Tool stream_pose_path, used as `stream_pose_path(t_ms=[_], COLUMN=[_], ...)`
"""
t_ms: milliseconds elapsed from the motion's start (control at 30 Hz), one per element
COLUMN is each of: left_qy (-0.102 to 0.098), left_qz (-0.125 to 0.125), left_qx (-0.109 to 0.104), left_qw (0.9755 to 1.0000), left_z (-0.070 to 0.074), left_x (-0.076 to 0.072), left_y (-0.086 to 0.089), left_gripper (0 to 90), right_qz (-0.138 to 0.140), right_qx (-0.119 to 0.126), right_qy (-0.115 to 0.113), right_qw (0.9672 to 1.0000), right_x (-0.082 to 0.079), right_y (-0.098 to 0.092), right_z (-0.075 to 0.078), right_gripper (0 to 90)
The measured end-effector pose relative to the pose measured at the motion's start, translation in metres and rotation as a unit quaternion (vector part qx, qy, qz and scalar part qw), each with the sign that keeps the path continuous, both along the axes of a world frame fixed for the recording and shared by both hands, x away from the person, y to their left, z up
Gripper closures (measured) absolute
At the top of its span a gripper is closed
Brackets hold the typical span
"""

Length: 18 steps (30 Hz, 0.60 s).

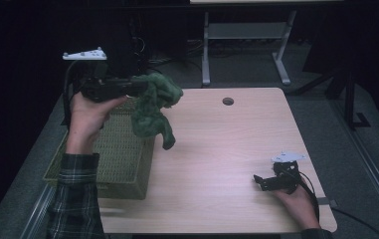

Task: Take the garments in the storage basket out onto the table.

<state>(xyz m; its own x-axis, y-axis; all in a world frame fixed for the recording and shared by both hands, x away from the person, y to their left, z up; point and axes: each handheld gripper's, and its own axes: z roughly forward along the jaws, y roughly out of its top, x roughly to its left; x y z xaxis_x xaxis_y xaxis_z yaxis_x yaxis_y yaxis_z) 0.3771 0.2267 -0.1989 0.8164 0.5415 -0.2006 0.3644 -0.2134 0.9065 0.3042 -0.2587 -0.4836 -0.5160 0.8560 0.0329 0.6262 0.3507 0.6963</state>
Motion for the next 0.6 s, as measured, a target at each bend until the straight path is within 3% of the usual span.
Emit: stream_pose_path(t_ms=[300, 600], left_qy=[0.006, 0.018], left_qz=[-0.024, -0.045], left_qx=[-0.004, -0.013], left_qw=[0.9997, 0.9988], left_z=[-0.012, -0.040], left_x=[0.002, -0.002], left_y=[-0.033, -0.068], left_gripper=[87.1, 87.1], right_qz=[-0.001, -0.001], right_qx=[0.001, 0.001], right_qy=[-0.001, -0.001], right_qw=[1.0000, 1.0000], right_x=[0.000, 0.000], right_y=[0.000, 0.000], right_z=[0.000, 0.000], right_gripper=[0.0, 0.0])
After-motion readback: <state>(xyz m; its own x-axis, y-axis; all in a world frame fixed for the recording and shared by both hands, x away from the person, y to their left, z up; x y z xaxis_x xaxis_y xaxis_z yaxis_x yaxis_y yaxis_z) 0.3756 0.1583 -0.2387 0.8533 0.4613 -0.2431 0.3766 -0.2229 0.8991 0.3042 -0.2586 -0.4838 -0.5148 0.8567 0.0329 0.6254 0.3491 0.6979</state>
